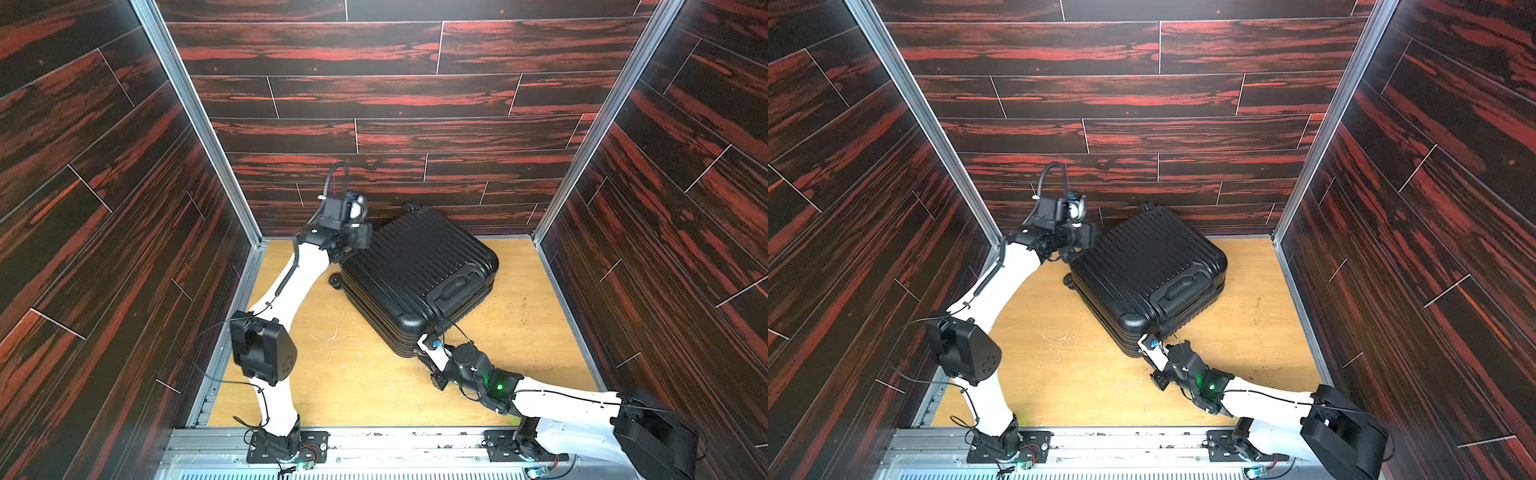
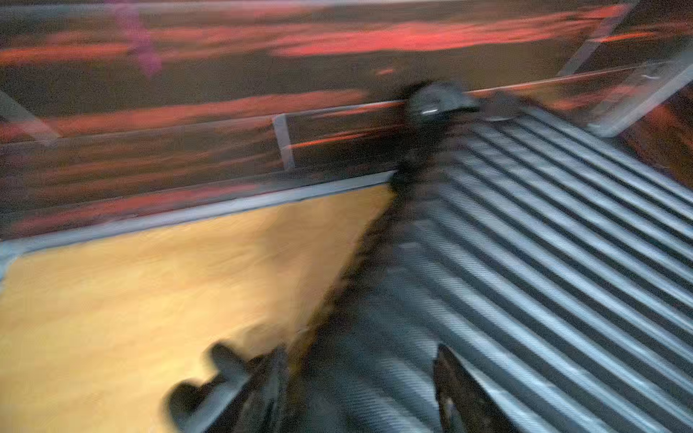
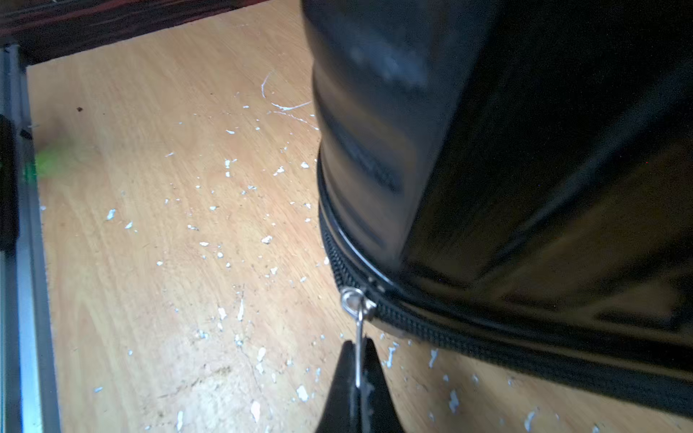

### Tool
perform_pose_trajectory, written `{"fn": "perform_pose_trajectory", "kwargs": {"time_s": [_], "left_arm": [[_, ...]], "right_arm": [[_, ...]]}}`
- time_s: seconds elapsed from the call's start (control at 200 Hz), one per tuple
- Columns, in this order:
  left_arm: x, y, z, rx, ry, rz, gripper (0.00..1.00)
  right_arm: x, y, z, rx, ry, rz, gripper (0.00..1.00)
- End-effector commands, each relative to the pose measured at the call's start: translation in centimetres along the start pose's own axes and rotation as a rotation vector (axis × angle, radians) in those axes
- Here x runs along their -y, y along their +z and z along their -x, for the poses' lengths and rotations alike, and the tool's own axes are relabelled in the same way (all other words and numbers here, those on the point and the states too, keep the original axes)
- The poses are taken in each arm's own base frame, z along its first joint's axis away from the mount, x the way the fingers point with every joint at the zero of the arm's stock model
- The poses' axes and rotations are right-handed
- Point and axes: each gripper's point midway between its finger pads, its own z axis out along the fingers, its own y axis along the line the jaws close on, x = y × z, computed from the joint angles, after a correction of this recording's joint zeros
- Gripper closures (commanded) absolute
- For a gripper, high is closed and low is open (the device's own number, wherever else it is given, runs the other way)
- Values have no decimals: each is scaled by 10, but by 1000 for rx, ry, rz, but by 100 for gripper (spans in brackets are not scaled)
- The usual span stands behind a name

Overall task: Close the suitcase zippers
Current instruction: Zip the zipper on the suitcase, then adjust the suitcase at the center of the board.

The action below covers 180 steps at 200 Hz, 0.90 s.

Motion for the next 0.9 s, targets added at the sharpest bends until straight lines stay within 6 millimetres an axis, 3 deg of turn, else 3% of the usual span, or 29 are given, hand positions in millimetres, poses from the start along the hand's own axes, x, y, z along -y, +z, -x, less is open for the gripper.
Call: {"fn": "perform_pose_trajectory", "kwargs": {"time_s": [0.0,0.065,0.2,0.351,0.396,0.566,0.671,0.897], "left_arm": [[-25,-11,13,54,-74,39,48],[-34,0,6,30,-95,51,57],[-48,23,-7,-24,-135,56,64],[-55,51,-17,-79,-152,54,67],[-56,58,-15,-83,-147,52,72],[-58,74,-39,-249,-125,55,84],[-60,73,-63,-380,-111,69,84],[-56,38,-134,-699,-91,53,84]], "right_arm": [[8,-5,24,67,28,-36,100],[7,-4,22,54,30,-28,100],[5,-2,21,31,40,-14,100],[4,-2,22,20,42,-8,100],[2,-2,21,15,39,-2,100],[5,-3,24,8,41,-20,100],[10,-6,26,14,38,-46,100],[18,-11,24,3,25,-92,100]]}}
